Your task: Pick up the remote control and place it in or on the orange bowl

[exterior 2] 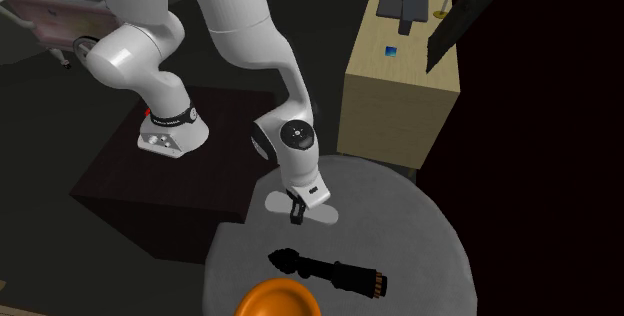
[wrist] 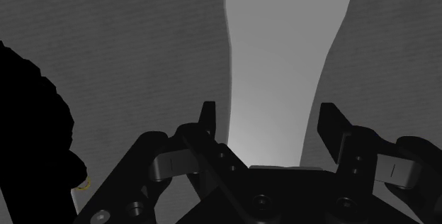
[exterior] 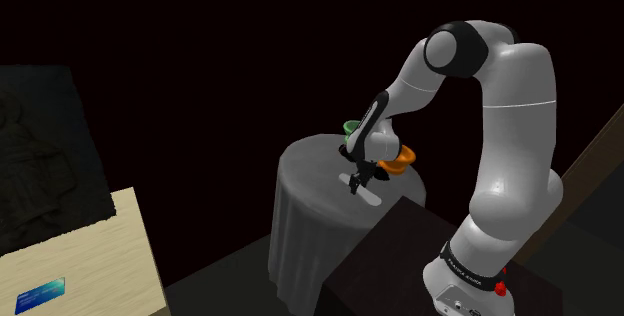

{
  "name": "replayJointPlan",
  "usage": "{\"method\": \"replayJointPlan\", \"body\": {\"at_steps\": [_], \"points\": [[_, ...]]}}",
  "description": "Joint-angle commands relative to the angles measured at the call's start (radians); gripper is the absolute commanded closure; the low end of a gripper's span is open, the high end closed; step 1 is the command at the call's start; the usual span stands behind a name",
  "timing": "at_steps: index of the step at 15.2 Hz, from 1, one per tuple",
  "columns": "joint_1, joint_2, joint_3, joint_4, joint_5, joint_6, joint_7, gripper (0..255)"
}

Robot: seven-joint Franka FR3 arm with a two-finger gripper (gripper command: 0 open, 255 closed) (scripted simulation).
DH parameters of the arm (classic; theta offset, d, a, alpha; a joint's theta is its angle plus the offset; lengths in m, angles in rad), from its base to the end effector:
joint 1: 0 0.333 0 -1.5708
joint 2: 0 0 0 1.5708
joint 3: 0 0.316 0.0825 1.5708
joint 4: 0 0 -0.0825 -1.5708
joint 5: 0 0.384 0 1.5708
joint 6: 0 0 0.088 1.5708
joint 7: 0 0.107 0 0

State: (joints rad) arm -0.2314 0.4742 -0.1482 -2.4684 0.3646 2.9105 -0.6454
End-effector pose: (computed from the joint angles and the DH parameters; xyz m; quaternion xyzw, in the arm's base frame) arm 0.4131 -0.1967 0.1098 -0.9993 0.0374 0.0038 0.0088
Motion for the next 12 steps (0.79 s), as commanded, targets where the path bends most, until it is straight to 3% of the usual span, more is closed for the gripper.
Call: {"method": "replayJointPlan", "body": {"at_steps": [1, 12], "points": [[0.009, -0.016, -0.01, -0.006, -0.007, -0.011, 0.006, 255], [0.096, -0.19, -0.121, -0.053, -0.117, -0.138, 0.092, 255]]}}
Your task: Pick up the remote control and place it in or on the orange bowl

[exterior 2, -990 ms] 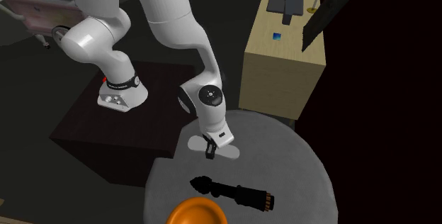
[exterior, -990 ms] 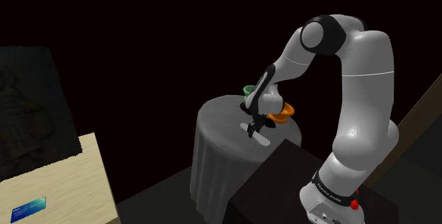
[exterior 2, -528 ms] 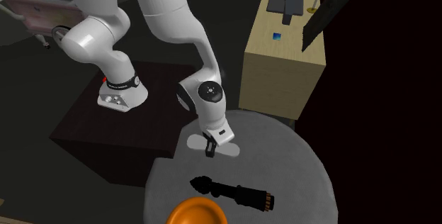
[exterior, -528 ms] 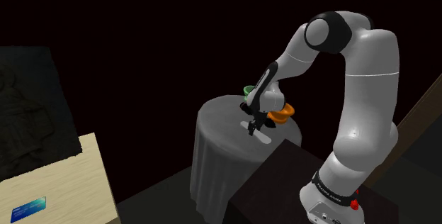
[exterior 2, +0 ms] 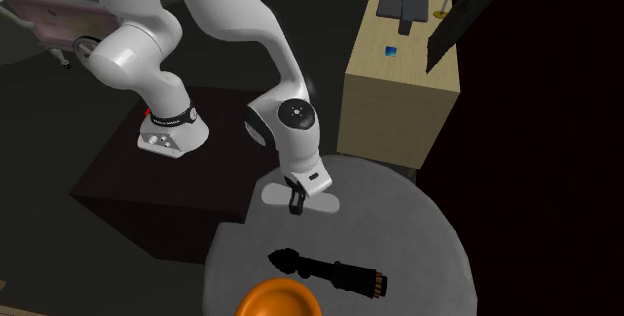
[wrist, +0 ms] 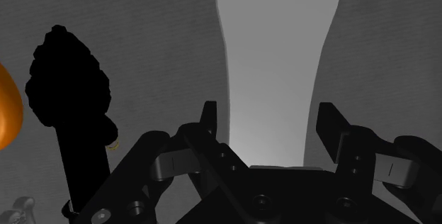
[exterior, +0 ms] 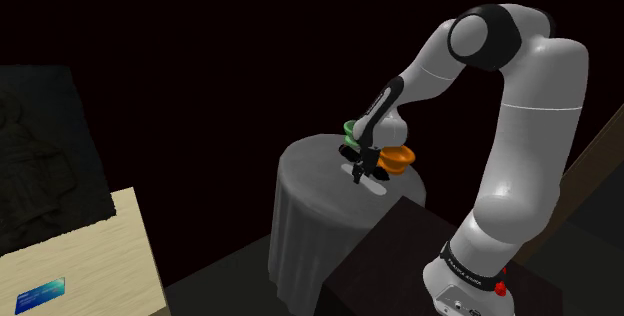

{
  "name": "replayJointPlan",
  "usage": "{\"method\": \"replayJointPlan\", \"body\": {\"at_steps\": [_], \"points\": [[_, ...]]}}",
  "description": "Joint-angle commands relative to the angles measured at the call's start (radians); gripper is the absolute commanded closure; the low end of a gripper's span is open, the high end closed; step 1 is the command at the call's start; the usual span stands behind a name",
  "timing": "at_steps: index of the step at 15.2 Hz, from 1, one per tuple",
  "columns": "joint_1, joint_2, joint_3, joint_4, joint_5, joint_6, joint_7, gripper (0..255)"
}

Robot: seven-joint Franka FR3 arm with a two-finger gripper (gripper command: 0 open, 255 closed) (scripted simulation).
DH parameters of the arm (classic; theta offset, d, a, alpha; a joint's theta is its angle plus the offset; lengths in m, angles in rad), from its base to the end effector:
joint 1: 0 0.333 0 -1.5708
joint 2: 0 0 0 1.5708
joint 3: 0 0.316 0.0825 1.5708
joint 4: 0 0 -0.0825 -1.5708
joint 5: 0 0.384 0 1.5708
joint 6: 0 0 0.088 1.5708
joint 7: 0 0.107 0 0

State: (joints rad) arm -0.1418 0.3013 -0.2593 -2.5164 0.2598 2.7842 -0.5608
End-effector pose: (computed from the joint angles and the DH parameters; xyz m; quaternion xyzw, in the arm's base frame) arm 0.4140 -0.1963 0.1678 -0.9993 0.0371 0.0037 0.0087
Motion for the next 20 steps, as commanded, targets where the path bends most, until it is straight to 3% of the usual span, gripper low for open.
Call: {"method": "replayJointPlan", "body": {"at_steps": [1, 10, 20], "points": [[0.013, -0.033, -0.019, -0.008, -0.025, -0.024, 0.017, 255], [0.05, -0.171, -0.078, -0.021, -0.141, -0.14, 0.103, 255], [0.055, -0.312, -0.099, -0.009, -0.244, -0.283, 0.178, 255]]}}
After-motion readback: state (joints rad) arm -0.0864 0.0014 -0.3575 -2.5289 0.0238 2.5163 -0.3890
